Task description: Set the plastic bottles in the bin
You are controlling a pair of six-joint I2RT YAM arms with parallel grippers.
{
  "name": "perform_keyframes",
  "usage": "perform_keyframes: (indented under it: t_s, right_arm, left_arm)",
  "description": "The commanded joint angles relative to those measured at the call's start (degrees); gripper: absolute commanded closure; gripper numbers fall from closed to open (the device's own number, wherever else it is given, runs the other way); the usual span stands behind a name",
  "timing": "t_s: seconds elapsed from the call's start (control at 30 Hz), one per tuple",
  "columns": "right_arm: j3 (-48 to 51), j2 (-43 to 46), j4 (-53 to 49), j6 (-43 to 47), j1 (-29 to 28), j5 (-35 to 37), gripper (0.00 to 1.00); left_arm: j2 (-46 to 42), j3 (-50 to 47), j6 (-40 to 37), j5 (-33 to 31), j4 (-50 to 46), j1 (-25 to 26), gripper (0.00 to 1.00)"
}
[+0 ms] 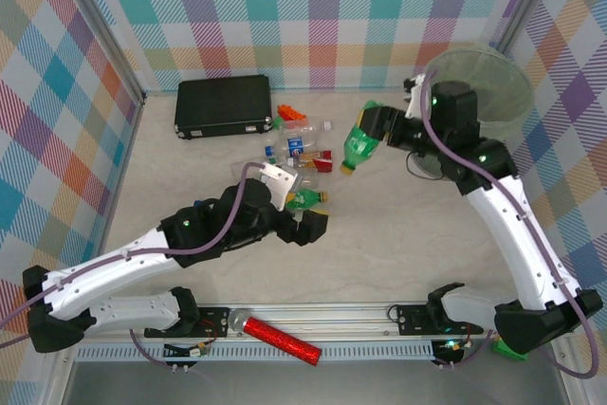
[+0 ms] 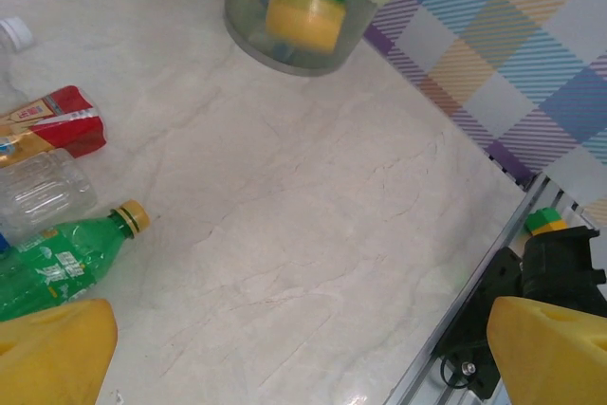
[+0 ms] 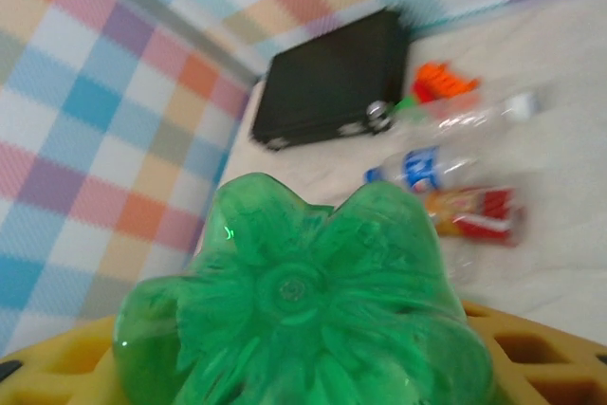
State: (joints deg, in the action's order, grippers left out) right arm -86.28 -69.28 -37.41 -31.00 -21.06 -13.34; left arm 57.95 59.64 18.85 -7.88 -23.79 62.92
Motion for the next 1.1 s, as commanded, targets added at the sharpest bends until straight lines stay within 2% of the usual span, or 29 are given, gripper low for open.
perform_keyframes:
  t_s: [0.0,0.3,0.5,0.63,0.87,1.07]
  right_arm:
    - [-6.9,-2.2,-6.2,5.6,2.5,9.0,0.42]
    - [-19.2,-6.5,-6.1,8.9,11.8,21.7,0.44]
    - [-23.9,-11.0,-2.0,15.8,13.7,32.4,0.44]
    - [-23.0,-14.4,3.7,20.7,14.5,39.9,0.42]
    - [-24.2,-22.7,6.7,21.9,17.7,41.9,0.42]
    - [-27.1,-28.5,3.9,18.0,19.5,38.2,0.41]
  left_arm:
    - [-1.8,-2.3,1.9,-1.0,-0.6,0.5,0.00]
    - [-5.5,-7.2,3.8,1.7,3.1,0.5,0.00]
    - [-6.4,-8.6,4.2,3.2,4.2,0.5,0.00]
    - [-6.9,-9.1,4.2,3.5,4.3,0.4,0.00]
    - [-8.7,-9.3,4.5,2.1,2.7,0.5,0.00]
    - [-11.1,-10.3,5.0,0.3,1.2,0.5,0.00]
